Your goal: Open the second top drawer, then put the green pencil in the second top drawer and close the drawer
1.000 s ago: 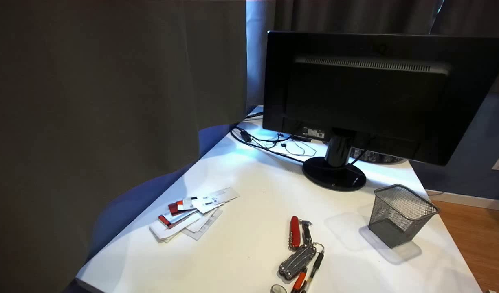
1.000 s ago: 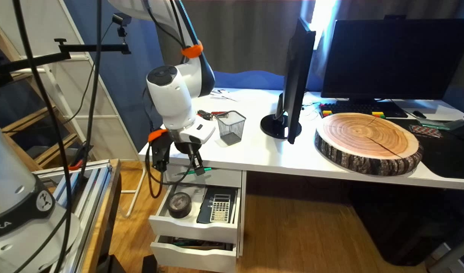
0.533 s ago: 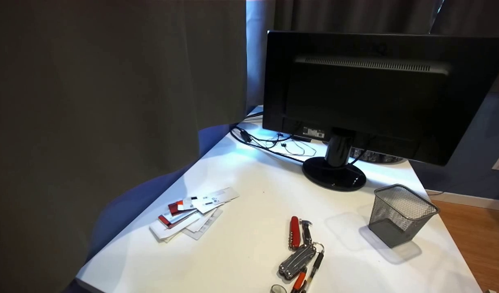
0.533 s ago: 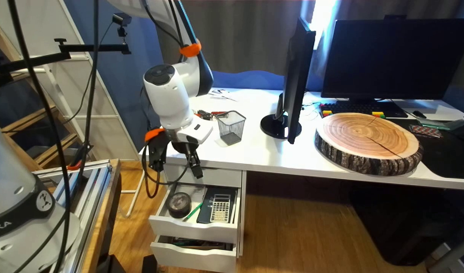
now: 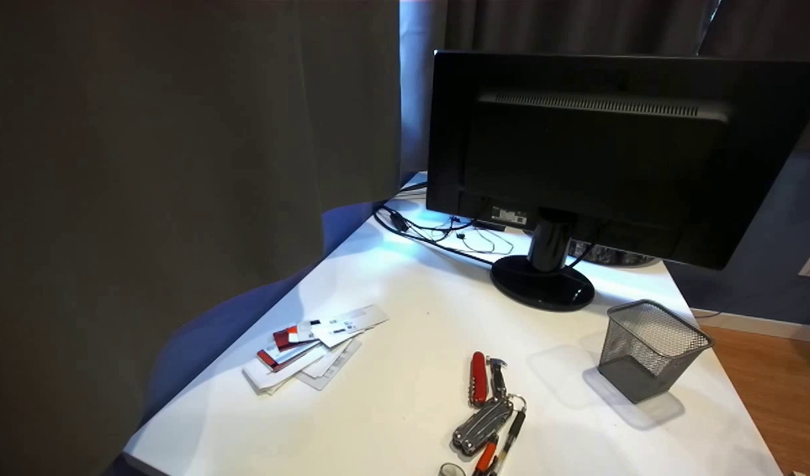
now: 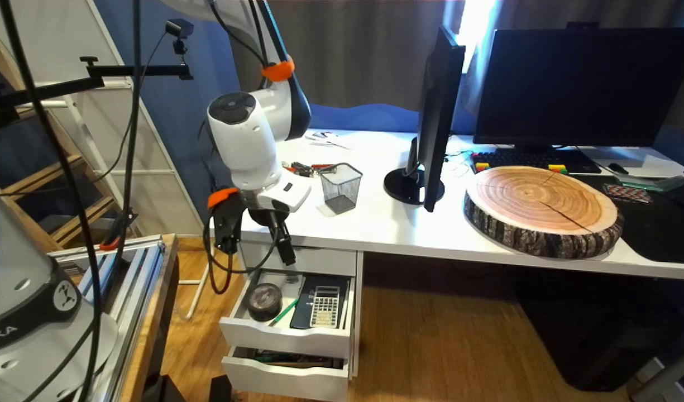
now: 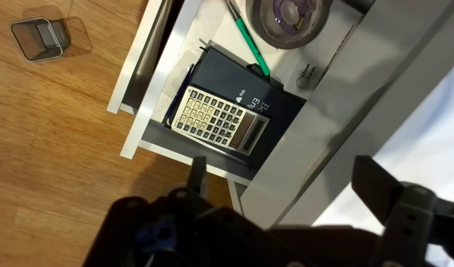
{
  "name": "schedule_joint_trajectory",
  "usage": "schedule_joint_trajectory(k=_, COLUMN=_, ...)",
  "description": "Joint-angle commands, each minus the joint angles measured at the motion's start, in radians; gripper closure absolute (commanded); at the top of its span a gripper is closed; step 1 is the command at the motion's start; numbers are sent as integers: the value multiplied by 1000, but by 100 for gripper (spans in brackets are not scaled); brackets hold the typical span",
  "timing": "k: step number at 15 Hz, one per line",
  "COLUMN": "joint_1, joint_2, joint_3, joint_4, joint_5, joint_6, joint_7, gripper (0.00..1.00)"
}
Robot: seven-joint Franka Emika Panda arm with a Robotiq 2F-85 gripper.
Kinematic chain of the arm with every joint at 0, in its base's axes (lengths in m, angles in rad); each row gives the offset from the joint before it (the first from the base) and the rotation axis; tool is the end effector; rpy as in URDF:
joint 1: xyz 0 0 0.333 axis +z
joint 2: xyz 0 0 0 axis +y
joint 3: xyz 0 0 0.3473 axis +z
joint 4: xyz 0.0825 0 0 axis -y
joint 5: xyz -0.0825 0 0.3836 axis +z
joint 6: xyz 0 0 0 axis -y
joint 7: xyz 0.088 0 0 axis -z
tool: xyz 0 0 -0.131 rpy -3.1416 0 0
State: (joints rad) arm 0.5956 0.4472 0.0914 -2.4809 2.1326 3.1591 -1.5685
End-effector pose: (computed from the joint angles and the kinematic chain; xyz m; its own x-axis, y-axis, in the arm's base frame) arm 0.3286 0.1776 0.1141 0.9825 0.0963 0.1592 0.1176 -0.9845 -0.1303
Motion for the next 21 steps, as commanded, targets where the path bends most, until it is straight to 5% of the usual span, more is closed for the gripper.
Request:
schedule_joint_trajectory(k=1, joint_1=-134, joint_2=-96, joint_3=127, joint_4=-110, joint_5=-108, joint_6=-16, joint_7=59, gripper=0)
schedule_joint_trajectory(k=12, joint_1=-409, joint_2=-229, joint_3=379, joint_4=-242, joint_5=-298, joint_6=-50, joint_7=275, gripper=0)
schedule_joint_trajectory(k=21, joint_1=-545, joint_2=-112, joint_3=293, joint_4=-202, joint_5=-590, joint_6=-208, joint_7=339, gripper=0)
